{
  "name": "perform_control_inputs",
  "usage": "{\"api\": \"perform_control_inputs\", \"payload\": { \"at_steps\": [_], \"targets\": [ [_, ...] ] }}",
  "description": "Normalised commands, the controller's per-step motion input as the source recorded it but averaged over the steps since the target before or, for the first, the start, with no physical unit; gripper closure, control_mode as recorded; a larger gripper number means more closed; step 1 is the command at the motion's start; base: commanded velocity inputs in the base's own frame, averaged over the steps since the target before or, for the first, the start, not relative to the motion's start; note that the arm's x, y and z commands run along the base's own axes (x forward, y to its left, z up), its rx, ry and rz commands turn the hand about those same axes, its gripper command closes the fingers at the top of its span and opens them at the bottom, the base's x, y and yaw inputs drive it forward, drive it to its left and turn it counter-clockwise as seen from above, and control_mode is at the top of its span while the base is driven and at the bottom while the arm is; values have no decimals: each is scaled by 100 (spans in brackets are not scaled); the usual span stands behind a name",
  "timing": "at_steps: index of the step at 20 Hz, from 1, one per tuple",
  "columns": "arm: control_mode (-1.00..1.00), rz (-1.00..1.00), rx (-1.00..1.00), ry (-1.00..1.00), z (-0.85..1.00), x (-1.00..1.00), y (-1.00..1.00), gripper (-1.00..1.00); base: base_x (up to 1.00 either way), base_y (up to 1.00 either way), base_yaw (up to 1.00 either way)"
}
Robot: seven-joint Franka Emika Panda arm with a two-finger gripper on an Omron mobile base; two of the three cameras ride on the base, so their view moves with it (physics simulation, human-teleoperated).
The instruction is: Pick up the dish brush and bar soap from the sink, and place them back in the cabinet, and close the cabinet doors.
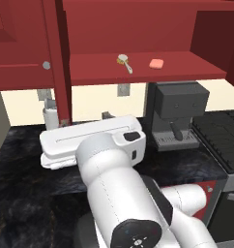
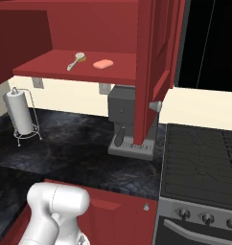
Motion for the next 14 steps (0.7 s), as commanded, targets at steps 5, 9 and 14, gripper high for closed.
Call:
{"api": "perform_control_inputs", "payload": {
  "at_steps": [5, 9, 14],
  "targets": [
    [-100, 0, 0, 0, 0, -5, 28, -100, 0, 0, 0],
    [-100, 0, 0, 0, 0, 0, 26, -100, 0, 0, 0],
    [-100, 0, 0, 0, 0, 0, 24, -100, 0, 0, 0]
  ]
}}
